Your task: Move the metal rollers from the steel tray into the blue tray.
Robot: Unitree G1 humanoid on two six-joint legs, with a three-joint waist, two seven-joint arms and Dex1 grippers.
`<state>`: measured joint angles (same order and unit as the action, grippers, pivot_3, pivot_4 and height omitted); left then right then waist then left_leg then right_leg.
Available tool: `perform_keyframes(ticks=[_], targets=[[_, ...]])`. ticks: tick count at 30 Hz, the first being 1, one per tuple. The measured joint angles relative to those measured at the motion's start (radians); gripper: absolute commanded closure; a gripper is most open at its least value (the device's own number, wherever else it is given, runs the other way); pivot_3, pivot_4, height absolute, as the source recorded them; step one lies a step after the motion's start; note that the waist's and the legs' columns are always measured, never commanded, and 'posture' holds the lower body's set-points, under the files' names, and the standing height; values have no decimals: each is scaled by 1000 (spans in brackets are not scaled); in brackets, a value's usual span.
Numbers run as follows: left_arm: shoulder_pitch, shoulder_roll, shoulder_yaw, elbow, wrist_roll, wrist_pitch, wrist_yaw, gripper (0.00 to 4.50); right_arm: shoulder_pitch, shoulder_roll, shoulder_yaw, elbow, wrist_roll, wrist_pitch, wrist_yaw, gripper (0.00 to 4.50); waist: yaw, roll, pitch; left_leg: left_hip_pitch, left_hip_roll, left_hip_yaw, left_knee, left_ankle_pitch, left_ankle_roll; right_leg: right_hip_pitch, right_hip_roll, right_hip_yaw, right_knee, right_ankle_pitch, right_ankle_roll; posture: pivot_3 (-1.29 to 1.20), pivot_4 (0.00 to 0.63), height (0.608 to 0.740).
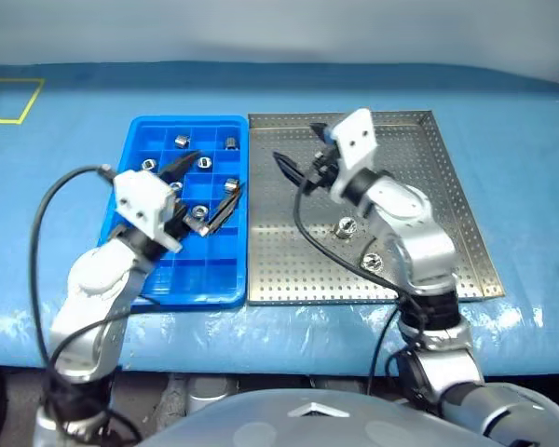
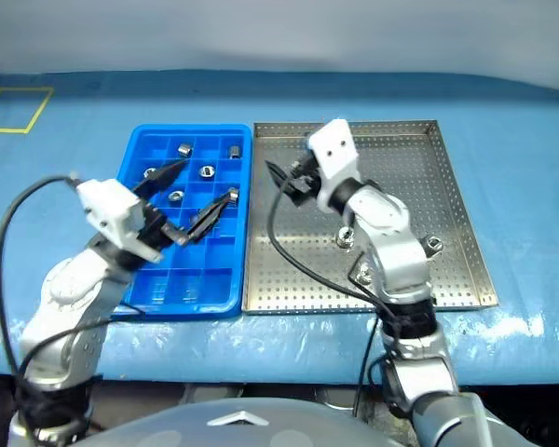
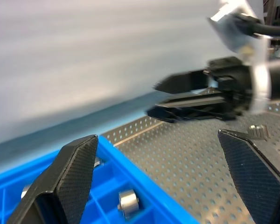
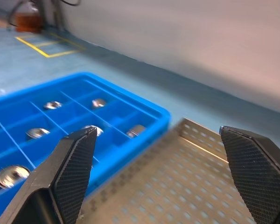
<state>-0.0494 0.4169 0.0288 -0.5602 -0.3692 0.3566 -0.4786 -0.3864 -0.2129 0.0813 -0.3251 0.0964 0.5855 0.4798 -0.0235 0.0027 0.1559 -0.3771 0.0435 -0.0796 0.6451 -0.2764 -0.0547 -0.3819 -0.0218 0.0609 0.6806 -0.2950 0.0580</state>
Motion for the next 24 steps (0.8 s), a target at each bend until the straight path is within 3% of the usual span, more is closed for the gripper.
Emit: perform_keyframes(ticks=[6,13,24], targets=[[-311,-1,-168,300,16,92,-145,0,203,-63,-17,-199,16,100,-28,37,-68,0,0,0,0,1,0,0,1,0,1,2,0,0,0,-145,150,740],[-561,-39,-364,673,140,44,-331,0,347,-89,14,-354,34,164,-60,37,-113,0,0,0,-1,0,1,0,1,0,1,2,0,0,0,-212,150,740],[-682,-128,-459,1006,281,-149,-499,0,593,-202,-5,-444,72,188,-45,37,-153,-1,1,-1,-2,1,2,-1,3,0,1,3,-1,0,1,-287,150,740]])
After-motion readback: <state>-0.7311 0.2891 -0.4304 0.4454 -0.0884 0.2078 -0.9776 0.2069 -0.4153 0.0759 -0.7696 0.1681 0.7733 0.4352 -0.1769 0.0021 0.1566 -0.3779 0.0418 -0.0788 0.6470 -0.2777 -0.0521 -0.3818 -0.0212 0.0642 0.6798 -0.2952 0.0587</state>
